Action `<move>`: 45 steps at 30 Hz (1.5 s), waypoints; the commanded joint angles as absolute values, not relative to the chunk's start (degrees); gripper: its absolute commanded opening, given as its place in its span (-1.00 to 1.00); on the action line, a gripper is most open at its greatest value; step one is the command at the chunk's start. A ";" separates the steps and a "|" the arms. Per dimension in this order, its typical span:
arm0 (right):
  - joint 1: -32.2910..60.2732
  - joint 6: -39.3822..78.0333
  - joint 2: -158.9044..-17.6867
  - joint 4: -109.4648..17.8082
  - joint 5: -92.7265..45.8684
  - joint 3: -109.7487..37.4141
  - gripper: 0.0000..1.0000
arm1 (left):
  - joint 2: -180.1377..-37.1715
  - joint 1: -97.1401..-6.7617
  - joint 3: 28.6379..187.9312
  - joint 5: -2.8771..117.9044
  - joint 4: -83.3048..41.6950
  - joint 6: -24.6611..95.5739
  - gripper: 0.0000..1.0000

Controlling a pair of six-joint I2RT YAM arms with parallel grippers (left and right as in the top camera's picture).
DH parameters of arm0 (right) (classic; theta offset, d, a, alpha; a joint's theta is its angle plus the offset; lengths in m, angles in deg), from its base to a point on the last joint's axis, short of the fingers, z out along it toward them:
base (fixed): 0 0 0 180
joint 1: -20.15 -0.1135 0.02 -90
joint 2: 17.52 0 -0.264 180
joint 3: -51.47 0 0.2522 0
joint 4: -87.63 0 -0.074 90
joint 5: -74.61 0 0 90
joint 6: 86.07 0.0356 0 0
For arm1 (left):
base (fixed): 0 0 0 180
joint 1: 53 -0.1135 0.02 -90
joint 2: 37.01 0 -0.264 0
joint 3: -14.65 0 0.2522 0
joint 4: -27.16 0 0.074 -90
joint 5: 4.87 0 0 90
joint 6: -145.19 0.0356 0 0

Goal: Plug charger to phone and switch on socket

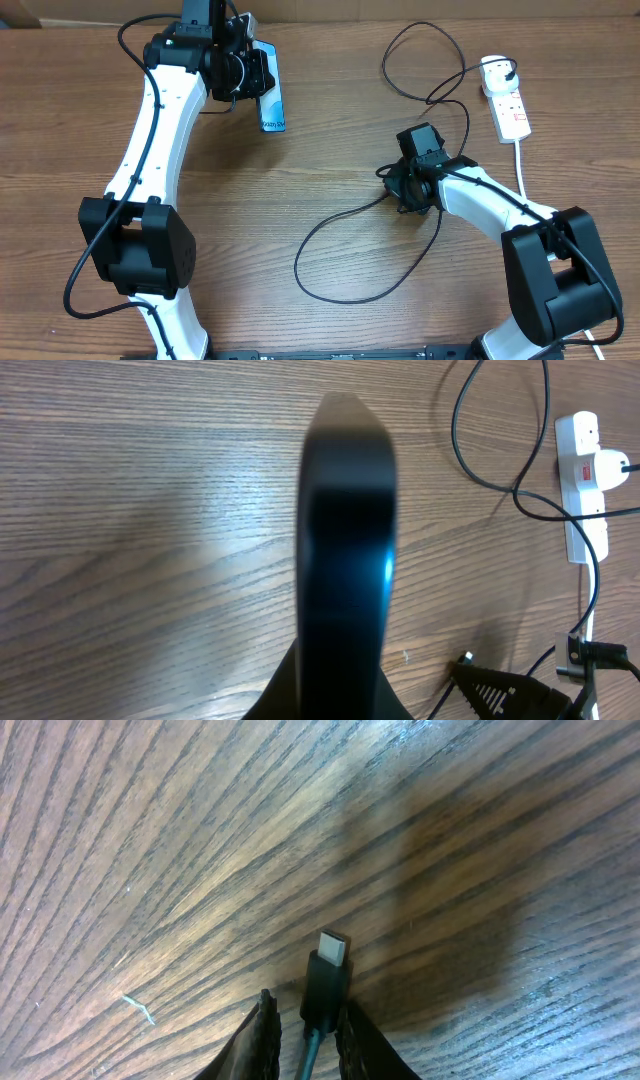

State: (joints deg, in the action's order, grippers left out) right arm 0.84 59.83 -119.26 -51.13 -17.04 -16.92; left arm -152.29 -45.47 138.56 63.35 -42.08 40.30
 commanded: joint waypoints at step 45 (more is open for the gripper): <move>6.31 34.36 -114.43 -59.61 -47.55 -18.76 -0.93 | -149.19 -45.03 139.15 61.75 -41.49 37.39 -0.92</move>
State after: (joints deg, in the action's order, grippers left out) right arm 5.30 44.31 -118.38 -57.75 -35.53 -15.65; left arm -152.29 -45.47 138.56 63.28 -42.28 39.95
